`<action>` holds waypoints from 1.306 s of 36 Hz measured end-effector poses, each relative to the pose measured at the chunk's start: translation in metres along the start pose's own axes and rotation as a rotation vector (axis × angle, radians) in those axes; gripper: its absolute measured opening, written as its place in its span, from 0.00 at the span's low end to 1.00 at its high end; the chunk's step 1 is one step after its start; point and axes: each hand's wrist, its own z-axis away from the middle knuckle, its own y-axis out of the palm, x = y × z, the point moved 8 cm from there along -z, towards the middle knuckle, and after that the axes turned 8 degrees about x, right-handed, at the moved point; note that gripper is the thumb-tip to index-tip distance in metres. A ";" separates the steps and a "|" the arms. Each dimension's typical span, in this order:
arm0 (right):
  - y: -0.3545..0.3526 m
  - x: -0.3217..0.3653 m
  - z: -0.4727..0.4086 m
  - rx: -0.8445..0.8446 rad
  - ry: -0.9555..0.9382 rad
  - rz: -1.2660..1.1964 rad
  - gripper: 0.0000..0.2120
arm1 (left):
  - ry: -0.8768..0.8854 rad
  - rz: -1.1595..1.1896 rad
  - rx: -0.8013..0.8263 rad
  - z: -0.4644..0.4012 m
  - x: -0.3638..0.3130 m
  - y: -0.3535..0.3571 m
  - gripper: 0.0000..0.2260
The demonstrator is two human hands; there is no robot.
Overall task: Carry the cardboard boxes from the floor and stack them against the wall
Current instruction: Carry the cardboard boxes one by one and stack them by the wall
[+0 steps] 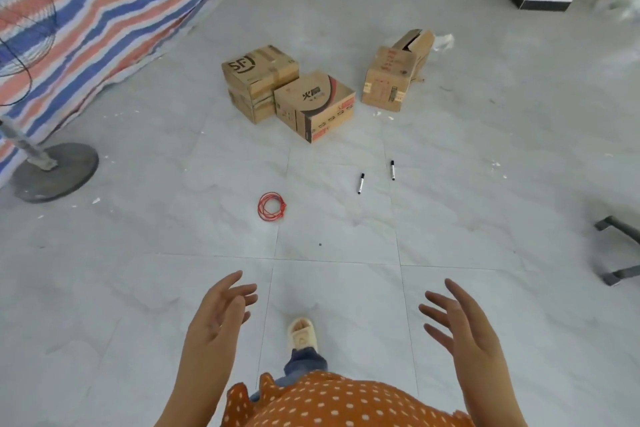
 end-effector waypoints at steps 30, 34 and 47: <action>0.109 0.175 -0.465 0.059 -0.040 0.017 0.12 | -0.075 0.032 -0.082 -0.446 -0.104 0.066 0.10; 0.116 0.202 -0.535 0.064 -0.046 0.043 0.16 | -0.040 -0.045 -0.045 -0.512 -0.129 0.090 0.21; 0.158 0.227 -0.723 0.035 0.072 0.071 0.29 | -0.110 -0.055 -0.004 -0.720 -0.162 0.124 0.18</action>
